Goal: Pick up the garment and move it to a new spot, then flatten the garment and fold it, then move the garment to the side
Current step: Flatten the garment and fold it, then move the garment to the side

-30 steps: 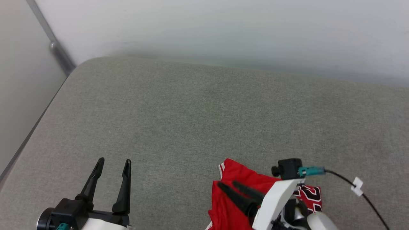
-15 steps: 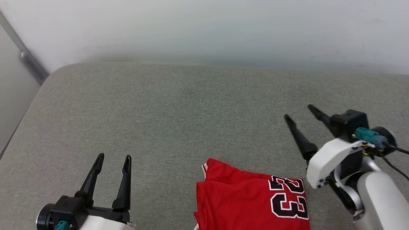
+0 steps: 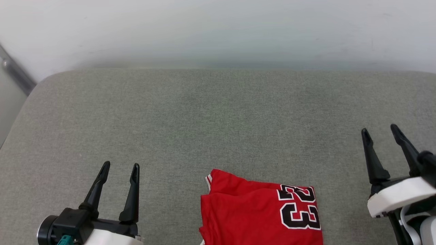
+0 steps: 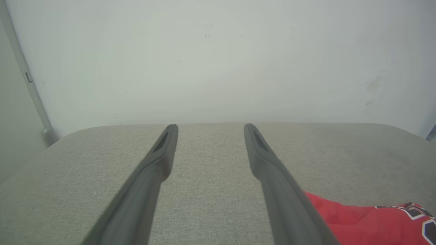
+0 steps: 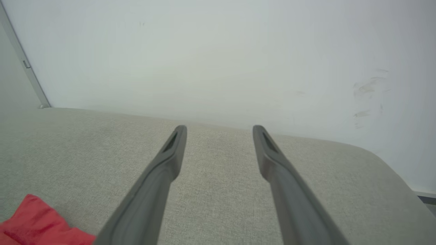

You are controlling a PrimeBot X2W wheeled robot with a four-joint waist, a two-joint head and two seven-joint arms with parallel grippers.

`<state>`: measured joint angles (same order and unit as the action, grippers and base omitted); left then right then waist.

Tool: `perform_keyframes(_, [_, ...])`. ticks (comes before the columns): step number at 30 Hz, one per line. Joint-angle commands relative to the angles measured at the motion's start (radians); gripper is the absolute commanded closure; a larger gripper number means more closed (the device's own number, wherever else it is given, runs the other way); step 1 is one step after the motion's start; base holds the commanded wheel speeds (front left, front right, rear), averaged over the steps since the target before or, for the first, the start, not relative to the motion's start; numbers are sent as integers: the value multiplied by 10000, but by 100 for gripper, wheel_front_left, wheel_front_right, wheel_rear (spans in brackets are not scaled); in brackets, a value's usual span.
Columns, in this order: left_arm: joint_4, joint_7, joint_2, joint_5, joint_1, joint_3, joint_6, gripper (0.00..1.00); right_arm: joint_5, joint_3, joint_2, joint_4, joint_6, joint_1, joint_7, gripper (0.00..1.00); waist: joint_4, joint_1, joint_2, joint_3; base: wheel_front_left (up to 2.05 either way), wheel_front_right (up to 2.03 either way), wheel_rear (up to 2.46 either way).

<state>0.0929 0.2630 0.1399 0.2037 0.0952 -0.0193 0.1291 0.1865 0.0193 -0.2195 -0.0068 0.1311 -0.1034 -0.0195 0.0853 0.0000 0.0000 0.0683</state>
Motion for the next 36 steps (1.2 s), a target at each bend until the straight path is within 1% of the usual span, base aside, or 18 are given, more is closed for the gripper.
perform_keyframes(1, [53,21,-27,-81,67,46,6,0,1,87,149,-169,-7,158,-128,0,-7,0,0,-11,0,0,0])
perform_keyframes(7, [239,21,-136,-128,125,151,6,0,-166,72,573,-668,-5,837,-524,0,23,0,0,-19,0,0,0])
perform_keyframes(10, [321,21,-187,-138,90,204,6,0,39,280,879,-713,-7,952,-623,0,53,0,0,-3,0,0,0])
perform_keyframes(13, [358,21,-221,-159,97,196,6,0,-42,262,1011,-724,-5,1052,-697,0,74,0,0,-11,0,0,0])
perform_keyframes(19, [408,21,-259,-199,111,158,6,0,-5,223,1071,-682,-5,1097,-562,0,73,0,0,20,0,0,0])
perform_keyframes(23, [382,21,-247,-195,76,113,6,0,111,148,933,-827,-5,1220,-41,0,95,0,0,105,0,0,0])
perform_keyframes(26, [344,21,-210,-192,10,95,6,0,377,-270,624,-1088,-5,1382,1086,0,136,0,0,211,0,0,0])
perform_keyframes(28, [331,21,-208,-189,-40,97,6,0,751,-446,429,-1297,-5,1586,2334,0,168,0,0,289,0,0,0])
perform_keyframes(29, [325,21,-218,-187,-84,82,6,0,822,-577,192,-1503,-5,1631,2913,0,194,0,0,337,0,0,0])
perform_keyframes(32, [296,21,-257,-193,-177,52,7,0,1198,-677,-22,-1974,-4,1948,4764,0,266,0,0,484,0,0,0])
perform_keyframes(35, [251,21,-287,-233,-279,-16,7,0,1523,-563,61,-2348,-5,2348,6843,0,357,0,0,650,0,0,0])
perform_keyframes(36, [238,21,-301,-233,-317,-38,7,0,1673,-528,162,-2562,-5,2356,7317,0,397,0,0,704,0,0,0])
